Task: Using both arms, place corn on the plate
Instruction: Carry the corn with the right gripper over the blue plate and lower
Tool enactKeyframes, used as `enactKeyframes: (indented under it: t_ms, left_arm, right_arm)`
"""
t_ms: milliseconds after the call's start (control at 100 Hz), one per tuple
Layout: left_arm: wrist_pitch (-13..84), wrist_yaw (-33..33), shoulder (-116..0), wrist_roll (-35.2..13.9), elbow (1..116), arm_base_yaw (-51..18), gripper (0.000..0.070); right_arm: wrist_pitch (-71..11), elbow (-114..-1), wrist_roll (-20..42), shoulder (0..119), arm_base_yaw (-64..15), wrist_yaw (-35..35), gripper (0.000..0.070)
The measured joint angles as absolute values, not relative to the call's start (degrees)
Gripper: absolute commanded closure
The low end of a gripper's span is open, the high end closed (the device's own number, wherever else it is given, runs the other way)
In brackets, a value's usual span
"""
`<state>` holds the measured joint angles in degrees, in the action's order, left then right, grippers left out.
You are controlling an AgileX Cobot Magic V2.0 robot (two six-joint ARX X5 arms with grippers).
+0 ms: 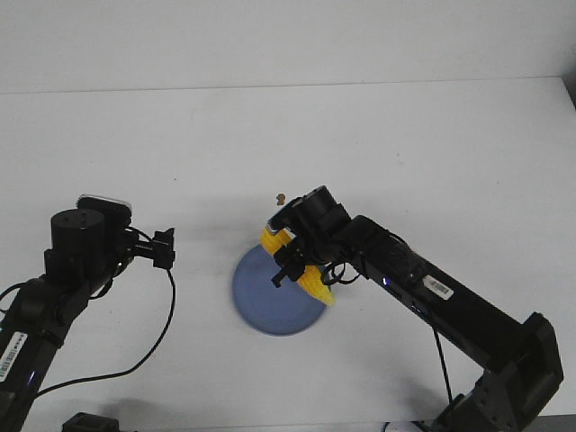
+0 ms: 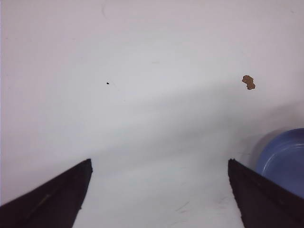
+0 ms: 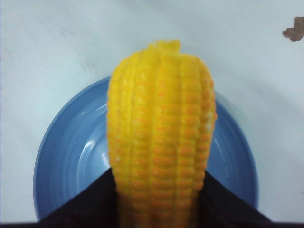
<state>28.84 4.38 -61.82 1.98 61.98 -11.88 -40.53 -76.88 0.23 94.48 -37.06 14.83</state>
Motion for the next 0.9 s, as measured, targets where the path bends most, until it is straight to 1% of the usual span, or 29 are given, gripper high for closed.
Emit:
enactKeyframes:
  t_ms: [300,410,470,530,600,630,900]
  left_arm:
    - [28.8,4.4,-61.8,2.0,62.0,-11.9,0.0117]
    - [28.8,4.4,-61.8,2.0,62.0,-11.9,0.0116]
    - [28.8,4.4,-61.8,2.0,62.0,-11.9,0.0117]
    - [28.8,4.4,-61.8,2.0,62.0,-11.9,0.0117]
    - [28.8,4.4,-61.8,2.0,62.0,-11.9,0.0116]
    - [28.8,4.4,-61.8,2.0,62.0,-11.9,0.0116]
    - [28.8,4.4,-61.8,2.0,62.0,-11.9,0.0116]
  right_arm:
    - [-41.1,-76.9,0.3,97.8,-37.2,14.8,0.0555]
    - [-40.6,-76.9,0.3,97.9,-37.4,14.8,0.0540]
    - [-40.5,-76.9,0.3,97.9,-37.5,14.8,0.0507]
    - [-40.5,-76.9,0.3,97.9,-37.6,14.3,0.0444]
    - [-40.5,-76.9,0.3,97.9,-37.8,13.3,0.0345]
    - [-40.5,-76.9,0.3,97.9,-37.8,13.3,0.0320]
    - [-40.6,-76.9,0.3,97.9,-37.8,13.2,0.0256]
